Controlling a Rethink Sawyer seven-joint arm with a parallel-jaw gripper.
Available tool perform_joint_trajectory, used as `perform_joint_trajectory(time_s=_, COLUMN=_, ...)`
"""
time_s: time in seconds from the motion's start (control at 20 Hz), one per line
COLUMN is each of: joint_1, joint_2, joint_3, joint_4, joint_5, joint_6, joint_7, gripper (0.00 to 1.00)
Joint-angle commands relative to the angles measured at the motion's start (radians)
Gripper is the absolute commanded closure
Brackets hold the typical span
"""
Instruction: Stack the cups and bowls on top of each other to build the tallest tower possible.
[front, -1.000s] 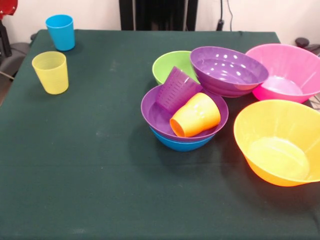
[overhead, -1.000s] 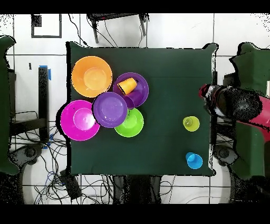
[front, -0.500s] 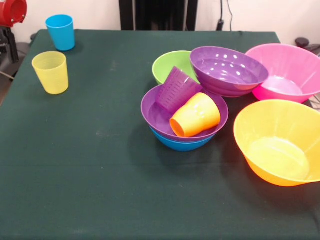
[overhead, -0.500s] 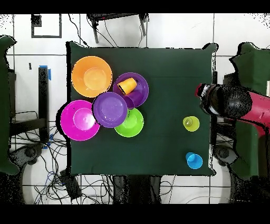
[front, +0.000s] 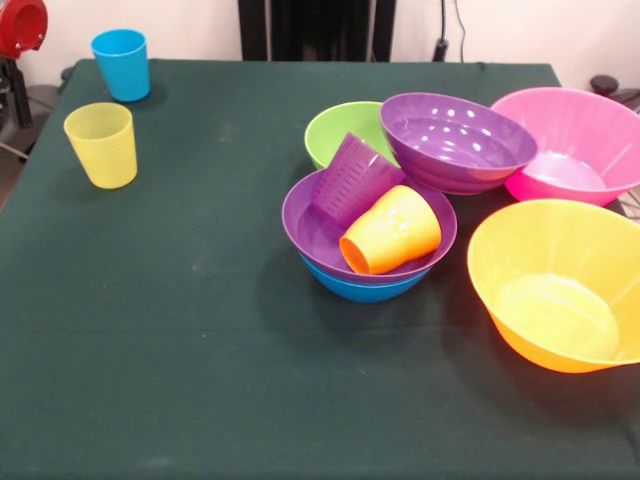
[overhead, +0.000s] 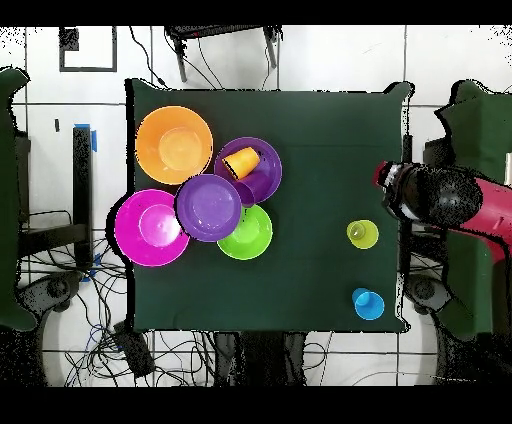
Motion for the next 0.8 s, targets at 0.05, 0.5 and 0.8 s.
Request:
perform_joint_trajectory(time_s=0.05, joint_1=0.022, joint_2=0.046, joint_3=-0.019, joint_4=0.006, joint_5=-0.075, joint_6=-0.062, joint_7=-0.055, gripper=0.00)
perform_joint_trajectory(time_s=0.5, joint_1=0.022, joint_2=-0.009, joint_3=-0.039, joint_4=0.060, joint_5=-0.093, joint_6=-0.045, joint_7=-0.067, gripper=0.00)
perform_joint_trajectory(time_s=0.8, joint_1=0.061, joint_2=-0.074, joint_3=-0.086, joint_4=0.142, joint_5=-0.128, joint_6=-0.105, joint_7=0.008, gripper=0.00)
